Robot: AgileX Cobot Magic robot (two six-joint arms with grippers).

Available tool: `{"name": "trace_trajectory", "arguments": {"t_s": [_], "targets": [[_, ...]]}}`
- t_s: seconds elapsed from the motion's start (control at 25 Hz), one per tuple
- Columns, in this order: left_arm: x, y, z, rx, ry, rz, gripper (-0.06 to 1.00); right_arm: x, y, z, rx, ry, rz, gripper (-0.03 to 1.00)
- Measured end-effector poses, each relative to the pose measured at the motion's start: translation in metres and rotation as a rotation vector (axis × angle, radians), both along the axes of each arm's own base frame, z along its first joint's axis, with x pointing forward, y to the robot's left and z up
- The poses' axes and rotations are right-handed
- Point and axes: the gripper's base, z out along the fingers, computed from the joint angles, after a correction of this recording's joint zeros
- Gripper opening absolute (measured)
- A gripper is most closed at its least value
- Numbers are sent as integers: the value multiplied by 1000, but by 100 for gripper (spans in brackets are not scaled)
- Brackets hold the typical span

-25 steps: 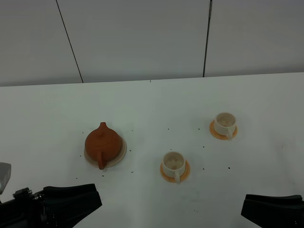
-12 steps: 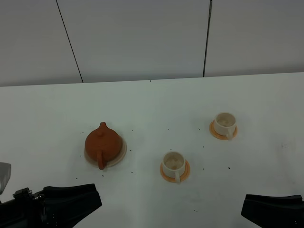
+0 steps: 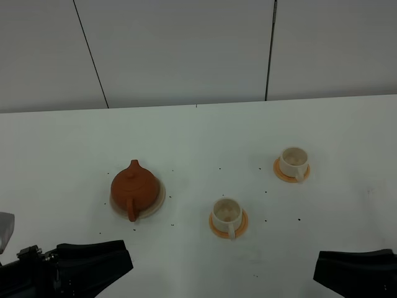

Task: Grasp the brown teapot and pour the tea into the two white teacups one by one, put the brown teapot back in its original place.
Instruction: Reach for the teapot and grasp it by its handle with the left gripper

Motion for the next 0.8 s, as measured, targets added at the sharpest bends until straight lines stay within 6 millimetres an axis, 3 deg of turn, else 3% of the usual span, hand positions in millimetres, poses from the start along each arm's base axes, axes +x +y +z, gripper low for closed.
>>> {"name": "trace_trajectory", "arguments": {"t_s": [0.52,0.64,0.8], "targets": [[0,0,0,0,0,0,42,47,-20,57,-407,169,-169,24],[0,0,0,0,0,0,42,48,-29,59,-529,258,-214,24],[0,0,0,3,-6,-1,42,42,-46,47,-721,432,-296,24]]}}
